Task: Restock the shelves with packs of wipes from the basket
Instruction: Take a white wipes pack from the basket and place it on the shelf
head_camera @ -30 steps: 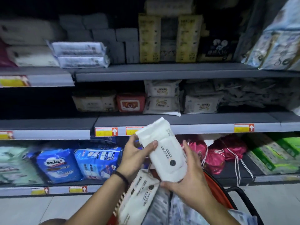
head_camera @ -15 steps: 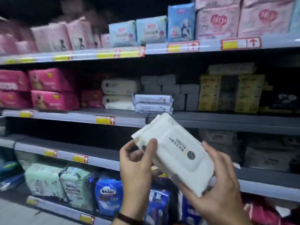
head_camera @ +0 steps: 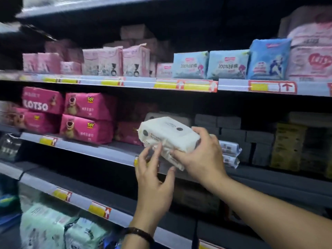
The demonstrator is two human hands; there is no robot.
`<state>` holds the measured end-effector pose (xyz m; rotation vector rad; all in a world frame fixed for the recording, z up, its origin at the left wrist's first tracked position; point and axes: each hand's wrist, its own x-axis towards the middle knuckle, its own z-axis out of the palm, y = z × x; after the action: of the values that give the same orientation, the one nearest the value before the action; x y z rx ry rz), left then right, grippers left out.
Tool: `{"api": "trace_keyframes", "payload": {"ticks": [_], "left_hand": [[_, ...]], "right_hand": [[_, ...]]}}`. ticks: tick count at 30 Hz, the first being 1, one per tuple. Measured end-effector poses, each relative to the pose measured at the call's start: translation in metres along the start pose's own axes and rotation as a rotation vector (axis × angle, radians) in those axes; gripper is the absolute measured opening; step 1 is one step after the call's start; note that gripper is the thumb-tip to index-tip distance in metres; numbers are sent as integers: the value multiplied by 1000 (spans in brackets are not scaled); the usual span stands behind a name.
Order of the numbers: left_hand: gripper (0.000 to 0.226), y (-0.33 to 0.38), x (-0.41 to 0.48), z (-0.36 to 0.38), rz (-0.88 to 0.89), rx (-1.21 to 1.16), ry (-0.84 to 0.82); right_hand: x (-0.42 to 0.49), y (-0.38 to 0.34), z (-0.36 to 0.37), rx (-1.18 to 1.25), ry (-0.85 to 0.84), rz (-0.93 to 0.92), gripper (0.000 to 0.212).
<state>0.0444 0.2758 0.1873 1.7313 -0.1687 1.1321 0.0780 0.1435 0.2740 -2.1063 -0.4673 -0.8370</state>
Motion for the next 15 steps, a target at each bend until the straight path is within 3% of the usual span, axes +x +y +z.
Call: {"api": "trace_keyframes", "payload": {"ticks": [4,8,11,15], "left_hand": [[95,-26,2,12,-149,75,-58],[103,-33,5,19,-223,136,-126],[102,-31,7,23,-255,99,-161],[100,-29,2,22,-265,101,-192]], "right_hand": [[22,-5,38,-212,-118,19,76],[22,-11,60,-592,-64,56,68],[25,-8,61,-559,-108,40,71],[28,-7,46,-526,-337,53,85]]}}
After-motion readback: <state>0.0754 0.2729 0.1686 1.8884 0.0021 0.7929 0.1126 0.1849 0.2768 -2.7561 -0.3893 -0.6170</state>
